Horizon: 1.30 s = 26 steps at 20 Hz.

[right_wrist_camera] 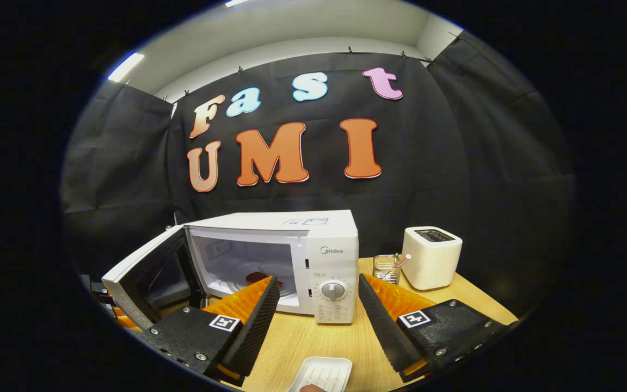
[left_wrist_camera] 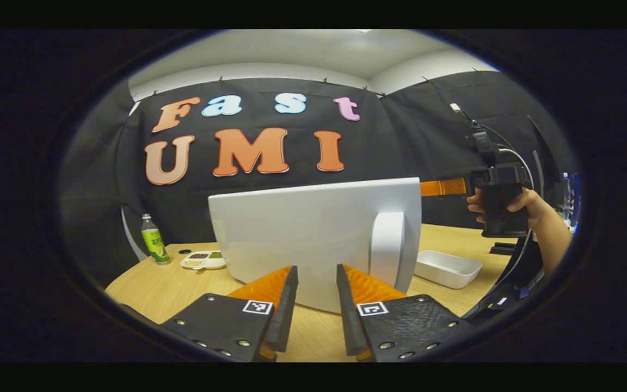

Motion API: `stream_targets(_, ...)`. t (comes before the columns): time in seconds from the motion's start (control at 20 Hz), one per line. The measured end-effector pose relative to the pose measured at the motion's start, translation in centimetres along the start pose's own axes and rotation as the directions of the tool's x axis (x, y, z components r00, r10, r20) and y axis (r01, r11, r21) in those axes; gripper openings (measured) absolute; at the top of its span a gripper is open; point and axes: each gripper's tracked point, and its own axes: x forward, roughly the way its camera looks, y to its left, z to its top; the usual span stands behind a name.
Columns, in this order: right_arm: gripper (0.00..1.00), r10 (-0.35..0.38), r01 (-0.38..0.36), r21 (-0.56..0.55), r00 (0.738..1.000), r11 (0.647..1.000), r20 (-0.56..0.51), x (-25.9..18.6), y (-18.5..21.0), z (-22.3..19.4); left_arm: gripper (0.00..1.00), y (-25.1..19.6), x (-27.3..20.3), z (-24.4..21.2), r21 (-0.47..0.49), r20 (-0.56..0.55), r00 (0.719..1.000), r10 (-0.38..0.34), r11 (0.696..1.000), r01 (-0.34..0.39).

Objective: Open the microwave oven with the left hand, put the food in, and close the microwave oven.

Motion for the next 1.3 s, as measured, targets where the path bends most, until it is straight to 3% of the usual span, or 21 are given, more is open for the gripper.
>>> stream_targets(0.15, 0.91, -0.014, 0.014, -0.006, 1.0, 1.0, 0.003, -0.8, -1.5, 0.2, 0.26, -1.9, 2.5, -0.4, -0.018, -0.009, 1.0, -0.022, 1.0, 0.022)
stream_targets(0.45, 0.91, -0.04, 0.041, -0.036, 0.999, 0.999, 0.009, -2.8, -4.0, 0.1, 0.09, -5.1, 6.9, 0.4, -0.125, 0.008, 0.994, -0.105, 0.987, 0.105)
stream_targets(0.7, 0.91, -0.064, 0.066, -0.044, 0.997, 0.997, 0.039, -4.3, -5.7, 0.6, 0.06, -5.9, 10.9, 0.0, -0.185, -0.009, 0.997, -0.077, 0.98, 0.074)
stream_targets(1.3, 0.91, -0.115, 0.117, -0.053, 0.993, 0.992, 0.042, -5.4, -9.0, -0.7, 0.1, -4.6, 22.0, -1.3, -0.127, -0.063, 0.997, 0.055, 0.99, -0.062)
